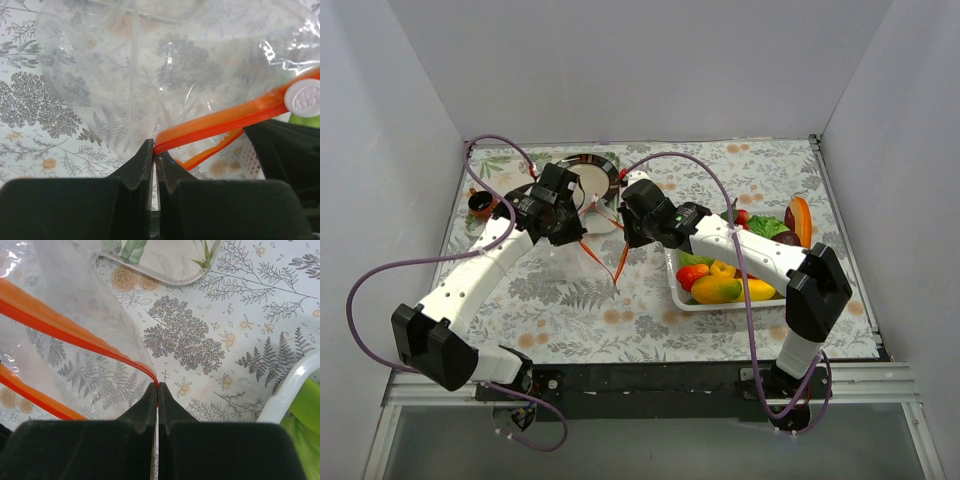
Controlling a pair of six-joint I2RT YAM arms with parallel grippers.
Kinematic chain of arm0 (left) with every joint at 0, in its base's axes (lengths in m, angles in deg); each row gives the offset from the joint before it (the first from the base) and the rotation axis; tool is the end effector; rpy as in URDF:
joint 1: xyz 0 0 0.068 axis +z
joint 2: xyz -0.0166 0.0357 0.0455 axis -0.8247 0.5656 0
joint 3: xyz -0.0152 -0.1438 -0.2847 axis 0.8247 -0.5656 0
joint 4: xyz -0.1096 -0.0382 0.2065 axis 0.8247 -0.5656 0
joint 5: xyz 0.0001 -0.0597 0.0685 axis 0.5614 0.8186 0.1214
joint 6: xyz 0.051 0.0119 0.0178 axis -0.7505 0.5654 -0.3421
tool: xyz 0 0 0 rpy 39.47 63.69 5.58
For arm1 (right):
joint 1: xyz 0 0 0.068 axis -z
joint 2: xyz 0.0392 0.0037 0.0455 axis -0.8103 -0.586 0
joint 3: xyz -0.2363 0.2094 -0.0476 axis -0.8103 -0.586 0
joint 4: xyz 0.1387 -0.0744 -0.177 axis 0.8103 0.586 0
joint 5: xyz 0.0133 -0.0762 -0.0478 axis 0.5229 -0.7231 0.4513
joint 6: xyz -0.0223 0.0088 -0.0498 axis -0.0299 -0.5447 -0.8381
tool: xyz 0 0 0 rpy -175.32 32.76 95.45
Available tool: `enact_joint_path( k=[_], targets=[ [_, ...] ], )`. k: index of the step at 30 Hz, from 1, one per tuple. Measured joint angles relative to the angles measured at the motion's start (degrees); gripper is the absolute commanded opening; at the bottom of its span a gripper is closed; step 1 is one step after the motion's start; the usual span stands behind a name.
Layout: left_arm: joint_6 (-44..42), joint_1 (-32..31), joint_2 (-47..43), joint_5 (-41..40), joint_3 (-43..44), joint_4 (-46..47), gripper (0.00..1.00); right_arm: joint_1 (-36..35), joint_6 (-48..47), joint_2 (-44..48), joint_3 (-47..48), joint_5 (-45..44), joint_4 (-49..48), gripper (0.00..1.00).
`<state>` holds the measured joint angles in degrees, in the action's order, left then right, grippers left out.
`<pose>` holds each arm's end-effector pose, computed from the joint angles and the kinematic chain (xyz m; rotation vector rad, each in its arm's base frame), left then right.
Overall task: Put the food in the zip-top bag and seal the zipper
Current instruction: Open the zipper of the food storage bag.
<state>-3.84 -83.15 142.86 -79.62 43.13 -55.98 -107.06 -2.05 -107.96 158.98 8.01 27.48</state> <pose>0.2037 -0.0992 0.3795 -1.1425 2.3801 -0.4413 0.2363 0.2999 0.3493 -0.4436 2.2479 0.4876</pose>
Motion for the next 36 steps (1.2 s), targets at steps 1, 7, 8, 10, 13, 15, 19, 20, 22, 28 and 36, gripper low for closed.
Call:
enact_joint_path(
  k=[1, 7, 8, 10, 13, 15, 19, 20, 22, 28, 36],
  targets=[
    [1.6, 0.0, 0.7, -0.6, 0.9, -0.5, 0.0, 0.0, 0.0, 0.0, 0.0, 0.0, 0.0, 0.01],
    [10.1, 0.0, 4.3, -3.2, 5.4, -4.7, 0.0, 0.4, 0.4, 0.3, -1.2, 0.4, -0.5, 0.08],
    [10.4, 0.0, 5.0, -3.4, 6.1, -5.5, 0.0, 0.5, 0.5, 0.4, -1.7, 0.5, -0.5, 0.11],
    [10.3, 0.0, 7.3, -3.6, 8.5, -7.5, 0.0, 0.7, 0.5, 0.7, -2.8, 0.9, -0.6, 0.22],
    [10.3, 0.0, 9.6, -4.3, 10.0, -8.8, 0.0, 0.8, 0.7, 1.2, -3.6, 1.6, -0.5, 0.51],
    [10.4, 0.0, 9.7, -4.2, 9.1, -8.8, 0.0, 0.8, 1.1, 1.6, -3.6, 1.7, -0.5, 0.67],
    [11.4, 0.0, 9.7, -3.0, 8.6, -8.9, 0.0, 0.8, 0.6, 4.3, -3.6, 1.4, 0.4, 0.76],
    [11.6, 0.0, 9.7, -2.6, 8.6, -8.8, 0.0, 0.8, 0.6, 5.6, -3.5, 1.0, 0.8, 0.77],
    [12.1, 0.0, 9.7, -1.5, 8.4, -8.5, 0.0, 0.8, 0.4, 8.6, -3.2, -0.1, 2.6, 0.77],
    [13.2, -0.1, 9.8, 1.6, 7.5, -6.8, 0.0, 0.8, 3.3, 21.1, -3.2, -7.3, 9.4, 0.79],
    [13.2, -0.8, 10.2, 3.9, 7.5, -4.5, 0.0, 0.8, 18.8, 42.9, -16.9, -12.7, 19.6, 0.78]
  ],
)
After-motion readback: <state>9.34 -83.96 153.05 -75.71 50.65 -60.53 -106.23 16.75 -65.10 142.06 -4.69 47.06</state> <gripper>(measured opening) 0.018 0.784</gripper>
